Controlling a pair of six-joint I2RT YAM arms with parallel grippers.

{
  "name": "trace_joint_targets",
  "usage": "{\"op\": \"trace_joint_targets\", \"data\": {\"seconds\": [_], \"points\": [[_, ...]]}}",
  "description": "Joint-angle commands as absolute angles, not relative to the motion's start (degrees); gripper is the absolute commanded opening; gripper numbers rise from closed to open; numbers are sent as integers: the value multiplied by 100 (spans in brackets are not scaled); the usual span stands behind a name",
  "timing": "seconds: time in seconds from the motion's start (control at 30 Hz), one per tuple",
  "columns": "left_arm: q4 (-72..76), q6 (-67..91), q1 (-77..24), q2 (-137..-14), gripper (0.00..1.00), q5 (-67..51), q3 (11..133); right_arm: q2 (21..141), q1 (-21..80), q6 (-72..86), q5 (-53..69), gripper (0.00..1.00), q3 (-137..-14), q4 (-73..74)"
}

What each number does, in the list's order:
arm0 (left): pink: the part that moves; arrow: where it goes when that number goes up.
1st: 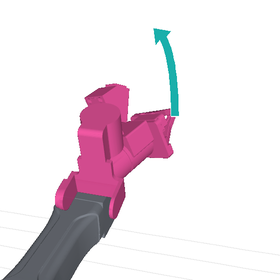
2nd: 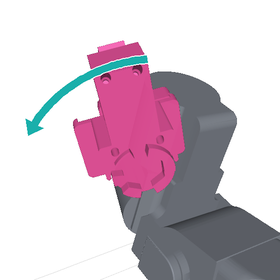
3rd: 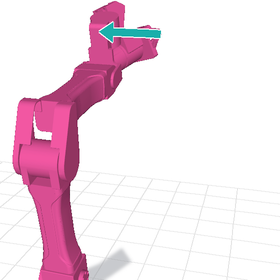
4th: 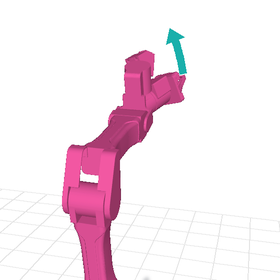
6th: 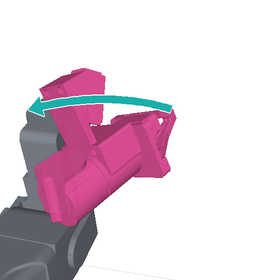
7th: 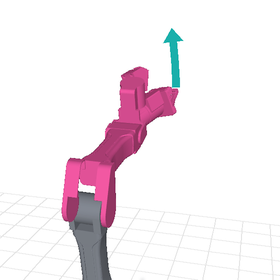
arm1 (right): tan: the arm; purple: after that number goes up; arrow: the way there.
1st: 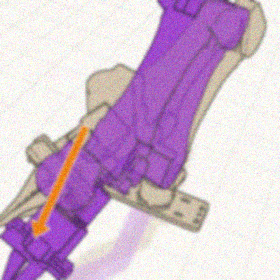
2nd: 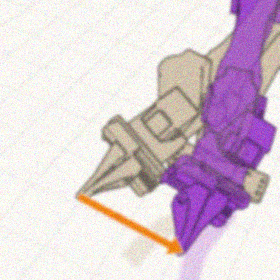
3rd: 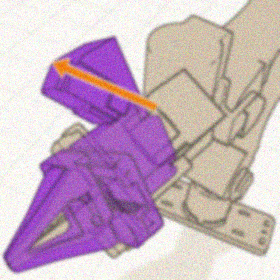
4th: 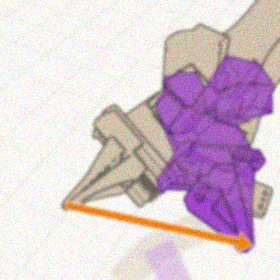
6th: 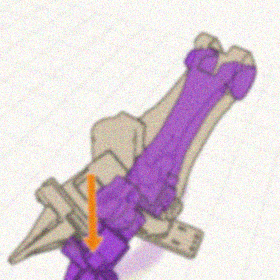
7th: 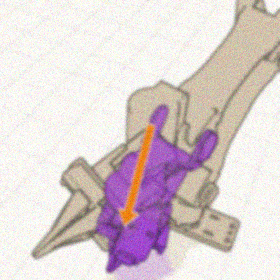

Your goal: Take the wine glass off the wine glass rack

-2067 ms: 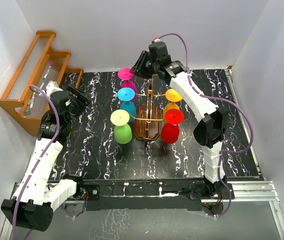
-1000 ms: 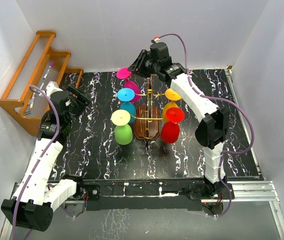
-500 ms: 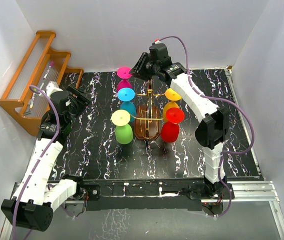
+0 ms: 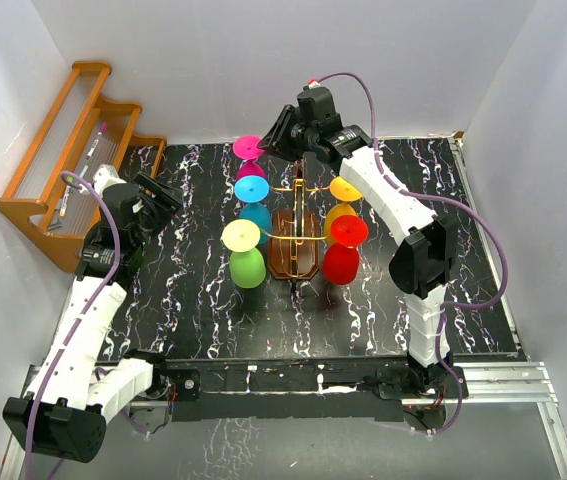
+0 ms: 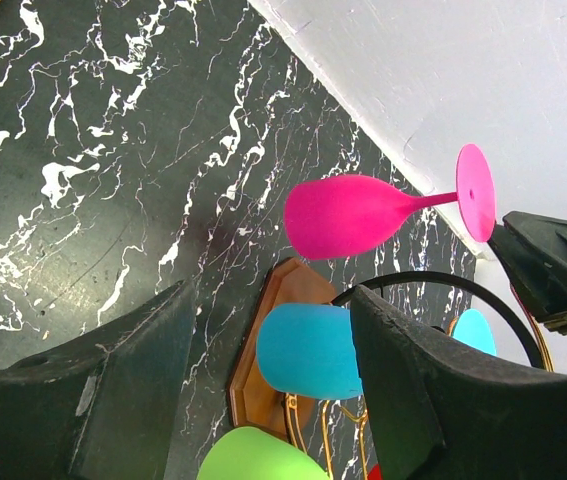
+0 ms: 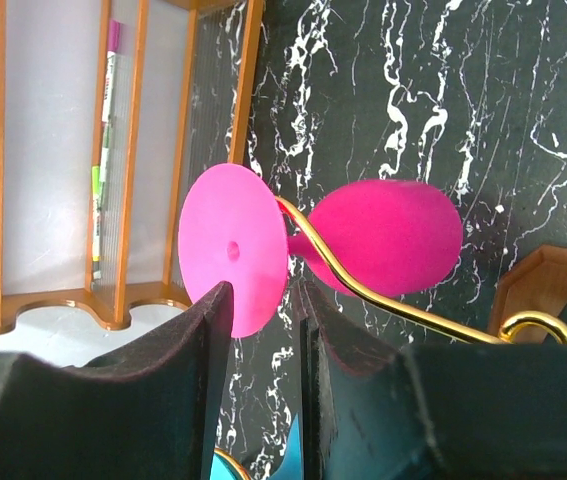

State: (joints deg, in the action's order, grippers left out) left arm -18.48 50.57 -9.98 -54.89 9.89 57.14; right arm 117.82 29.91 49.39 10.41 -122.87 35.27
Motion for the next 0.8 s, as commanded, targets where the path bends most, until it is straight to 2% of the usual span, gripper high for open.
{"op": "trace_joint_targets", "data": {"seconds": [0.0, 0.57, 0.77], "points": [[-1871, 5034, -1009, -5370, 61, 1022, 5687, 11633, 3010, 4860, 978, 33, -12298, 2960], [-1868, 5052, -1006, -5382, 61, 1013, 5654, 11399, 3011, 4983, 1305, 33, -11704, 2014], [-1872, 5057, -1010, -5364, 61, 1028, 5634, 11523, 3015, 4990, 1347, 32, -11858, 2122]]}}
